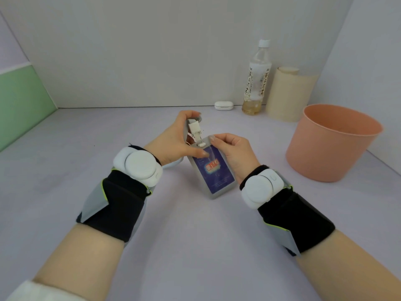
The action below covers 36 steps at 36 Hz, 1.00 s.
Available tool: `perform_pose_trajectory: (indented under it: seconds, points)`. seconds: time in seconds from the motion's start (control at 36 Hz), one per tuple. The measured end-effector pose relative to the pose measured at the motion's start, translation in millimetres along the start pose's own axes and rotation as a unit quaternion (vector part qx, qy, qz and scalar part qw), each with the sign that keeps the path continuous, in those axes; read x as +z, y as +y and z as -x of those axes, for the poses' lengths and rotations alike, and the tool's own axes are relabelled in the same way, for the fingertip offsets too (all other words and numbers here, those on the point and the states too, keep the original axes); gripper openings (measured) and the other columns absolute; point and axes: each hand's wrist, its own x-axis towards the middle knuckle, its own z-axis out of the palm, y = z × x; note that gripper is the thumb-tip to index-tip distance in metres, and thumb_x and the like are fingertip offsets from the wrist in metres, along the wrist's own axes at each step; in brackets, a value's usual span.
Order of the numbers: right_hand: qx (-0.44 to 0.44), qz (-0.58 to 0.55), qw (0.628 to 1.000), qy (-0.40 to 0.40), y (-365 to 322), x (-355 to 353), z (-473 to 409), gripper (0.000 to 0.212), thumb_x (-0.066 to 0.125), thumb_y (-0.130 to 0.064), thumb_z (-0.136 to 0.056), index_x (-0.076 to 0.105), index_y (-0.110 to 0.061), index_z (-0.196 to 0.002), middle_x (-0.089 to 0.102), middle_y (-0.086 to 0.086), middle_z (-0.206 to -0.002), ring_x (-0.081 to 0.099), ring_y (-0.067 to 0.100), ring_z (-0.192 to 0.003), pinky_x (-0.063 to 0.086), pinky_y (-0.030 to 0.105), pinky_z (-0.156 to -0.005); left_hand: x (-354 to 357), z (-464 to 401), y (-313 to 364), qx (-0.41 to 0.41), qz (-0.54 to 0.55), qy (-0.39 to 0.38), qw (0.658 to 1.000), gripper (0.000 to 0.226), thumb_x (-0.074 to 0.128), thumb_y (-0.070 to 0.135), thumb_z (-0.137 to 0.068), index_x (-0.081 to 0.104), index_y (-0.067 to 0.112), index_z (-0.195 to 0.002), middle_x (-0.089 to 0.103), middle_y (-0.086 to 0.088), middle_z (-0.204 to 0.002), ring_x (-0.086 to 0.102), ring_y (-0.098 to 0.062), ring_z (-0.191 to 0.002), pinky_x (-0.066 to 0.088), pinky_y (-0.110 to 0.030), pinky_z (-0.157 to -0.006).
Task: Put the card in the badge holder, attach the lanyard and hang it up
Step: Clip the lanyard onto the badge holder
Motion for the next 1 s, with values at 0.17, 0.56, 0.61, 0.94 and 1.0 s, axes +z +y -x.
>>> perform_pose_trajectory:
  seconds: [0.17, 0.56, 0.61, 0.94, 1.0]
  points:
    - [0.002, -0.005, 1.0, 0.001, 0.4, 0.0, -0.4, 0.006, 0.058, -0.023, -0.087, 0.062, -0.022, -0.084, 0.068, 0.006, -0.088, 0.064, 0.025, -0.083, 0.055, 0.039, -0.08, 5.1, -0.3, -2.7, 0.017, -0.04, 0.016, 0.999, 0.064, 0.072, 0.004, -0.072, 0.034, 0.024, -0.119, 0.051, -0.014, -0.115, 0.058, -0.018, -0.084, 0.053, -0.016, -0.066]
    - [-0.005, 0.021, 1.0, -0.002, -1.0, -1.8, -0.2, 0.007, 0.056, -0.026, -0.088, 0.061, -0.022, -0.085, 0.067, 0.002, -0.086, 0.063, 0.018, -0.079, 0.053, 0.028, -0.071, -2.6, -4.4, -5.8, 0.036, -0.044, 0.1, 0.993, 0.033, 0.066, 0.009, -0.079, 0.056, 0.014, -0.11, 0.052, 0.021, -0.08, 0.055, 0.006, -0.069, 0.043, -0.002, -0.065]
    - [-0.009, 0.016, 1.0, -0.006, -1.8, -1.5, 0.1, 0.007, 0.056, -0.025, -0.089, 0.061, -0.022, -0.085, 0.066, -0.001, -0.082, 0.062, 0.014, -0.075, 0.051, 0.024, -0.066, -2.7, -4.9, -6.1, 0.038, -0.037, 0.113, 0.992, 0.033, 0.067, 0.007, -0.079, 0.057, 0.012, -0.109, 0.049, 0.021, -0.067, 0.055, 0.008, -0.061, 0.043, -0.004, -0.063]
    - [-0.105, 0.06, 0.992, -0.045, -12.2, 2.7, -4.0, 0.013, 0.054, -0.025, -0.089, 0.059, -0.014, -0.094, 0.062, -0.007, -0.082, 0.059, 0.005, -0.078, 0.048, 0.01, -0.063, -0.3, -6.1, 0.2, 0.056, 0.019, 0.162, 0.985, 0.024, 0.071, 0.009, -0.074, 0.059, 0.027, -0.082, 0.064, 0.006, -0.082, 0.06, -0.006, -0.075, 0.051, -0.014, -0.07]
    - [-0.125, 0.074, 0.988, -0.049, -16.3, 3.1, -7.1, 0.011, 0.055, -0.024, -0.089, 0.06, -0.017, -0.083, 0.061, -0.008, -0.076, 0.057, -0.001, -0.07, 0.046, 0.01, -0.063, -1.3, -6.1, 0.9, 0.057, 0.027, 0.168, 0.984, 0.02, 0.07, 0.009, -0.075, 0.062, 0.025, -0.084, 0.065, 0.005, -0.083, 0.061, -0.011, -0.078, 0.052, -0.018, -0.072]
